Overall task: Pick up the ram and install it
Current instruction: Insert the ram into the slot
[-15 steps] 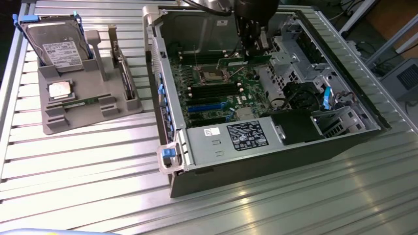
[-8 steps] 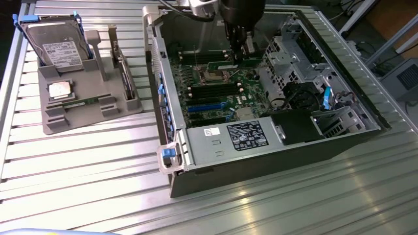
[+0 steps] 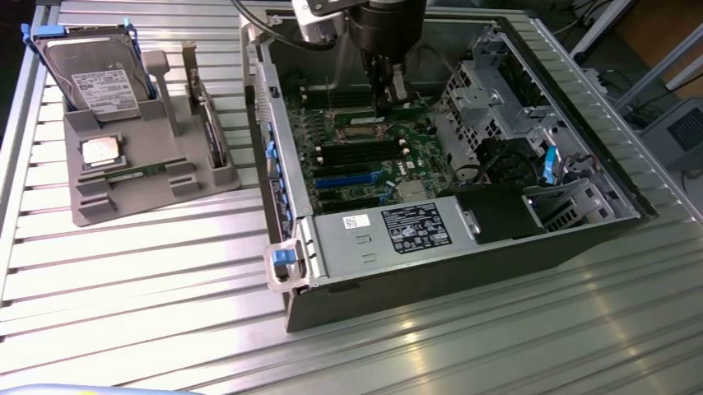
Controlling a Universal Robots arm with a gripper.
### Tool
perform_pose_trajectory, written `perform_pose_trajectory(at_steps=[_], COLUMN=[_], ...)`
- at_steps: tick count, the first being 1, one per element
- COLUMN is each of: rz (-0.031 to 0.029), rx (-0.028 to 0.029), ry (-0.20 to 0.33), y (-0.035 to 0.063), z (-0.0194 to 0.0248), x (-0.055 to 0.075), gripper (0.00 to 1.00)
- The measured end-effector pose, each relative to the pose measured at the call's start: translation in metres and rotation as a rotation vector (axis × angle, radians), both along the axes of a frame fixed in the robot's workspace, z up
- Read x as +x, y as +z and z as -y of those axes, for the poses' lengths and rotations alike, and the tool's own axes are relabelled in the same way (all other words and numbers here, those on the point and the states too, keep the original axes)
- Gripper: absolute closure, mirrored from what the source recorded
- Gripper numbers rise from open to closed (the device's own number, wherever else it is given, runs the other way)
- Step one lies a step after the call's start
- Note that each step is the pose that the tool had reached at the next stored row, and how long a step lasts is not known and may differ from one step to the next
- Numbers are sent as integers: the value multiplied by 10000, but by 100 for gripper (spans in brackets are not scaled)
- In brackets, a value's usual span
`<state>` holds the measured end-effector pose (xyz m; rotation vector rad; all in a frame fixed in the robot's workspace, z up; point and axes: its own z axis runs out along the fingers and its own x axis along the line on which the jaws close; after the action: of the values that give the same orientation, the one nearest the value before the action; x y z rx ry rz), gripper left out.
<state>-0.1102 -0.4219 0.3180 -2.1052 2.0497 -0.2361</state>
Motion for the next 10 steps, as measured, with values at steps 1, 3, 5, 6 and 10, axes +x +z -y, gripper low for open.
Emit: perform_pose_trajectory(at_steps=[1, 3, 5, 6, 10], rz=[4, 2, 3, 3, 1], rx=[-8, -10, -10, -9, -10], ry=[-3, -4, -6, -33, -319], y=[-28, -88, -112, -131, -228], z=[0, -14, -44, -67, -84], x=[-39, -37, -37, -36, 6], gripper=[88, 88, 88, 88, 88])
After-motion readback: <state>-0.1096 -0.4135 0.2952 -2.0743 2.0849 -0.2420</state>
